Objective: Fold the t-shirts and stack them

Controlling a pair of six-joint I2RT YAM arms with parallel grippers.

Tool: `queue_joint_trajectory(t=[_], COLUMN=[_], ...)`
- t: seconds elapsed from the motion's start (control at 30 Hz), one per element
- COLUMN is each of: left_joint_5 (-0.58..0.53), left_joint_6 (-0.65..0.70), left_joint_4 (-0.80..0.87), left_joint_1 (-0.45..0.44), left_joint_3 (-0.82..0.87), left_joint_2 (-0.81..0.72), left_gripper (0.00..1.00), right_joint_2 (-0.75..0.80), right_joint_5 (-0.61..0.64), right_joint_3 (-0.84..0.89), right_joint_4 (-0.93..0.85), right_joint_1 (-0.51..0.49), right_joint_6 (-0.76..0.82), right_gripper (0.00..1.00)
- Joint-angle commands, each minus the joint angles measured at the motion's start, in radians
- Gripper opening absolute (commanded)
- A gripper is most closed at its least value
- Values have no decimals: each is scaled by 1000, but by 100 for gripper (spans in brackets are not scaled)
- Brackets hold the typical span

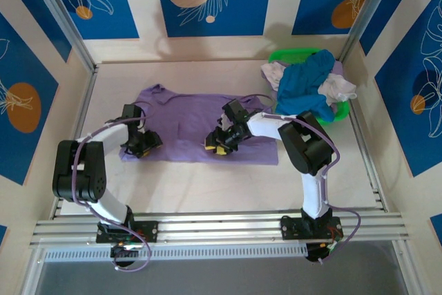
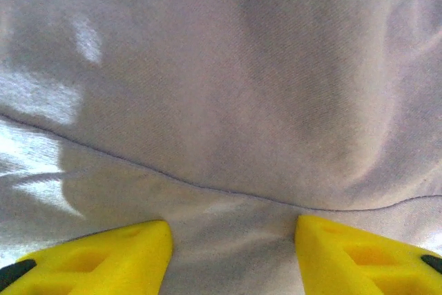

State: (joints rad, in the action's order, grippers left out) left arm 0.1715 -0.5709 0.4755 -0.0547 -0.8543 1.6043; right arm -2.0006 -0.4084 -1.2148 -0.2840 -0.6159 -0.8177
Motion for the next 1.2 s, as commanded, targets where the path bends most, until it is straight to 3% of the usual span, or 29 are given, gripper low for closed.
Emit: queue_joint_trajectory(t=[0.0,0.4,0.73,1.17], left_joint_5=[-61,-78,-34,19], left_joint_6=[-32,-78,-73,-144], left_joint_4=[114,170,287,49], left_joint_1=[7,41,31,-44], left_joint_3=[60,190,57,53], left_joint_2=[6,-224,-400,-175], left_gripper=[56,57,58,59], right_joint_2=[-25,45,201,51], right_joint_5=[-37,-78,-40,-40], right_joint_3=[39,104,43,-103], right_joint_4=[-40,-7,-131,-141], right_joint_1=[-23,-49,-35,30], right_joint_6=[-17,-36,23,40], right_gripper=[46,46,47,48])
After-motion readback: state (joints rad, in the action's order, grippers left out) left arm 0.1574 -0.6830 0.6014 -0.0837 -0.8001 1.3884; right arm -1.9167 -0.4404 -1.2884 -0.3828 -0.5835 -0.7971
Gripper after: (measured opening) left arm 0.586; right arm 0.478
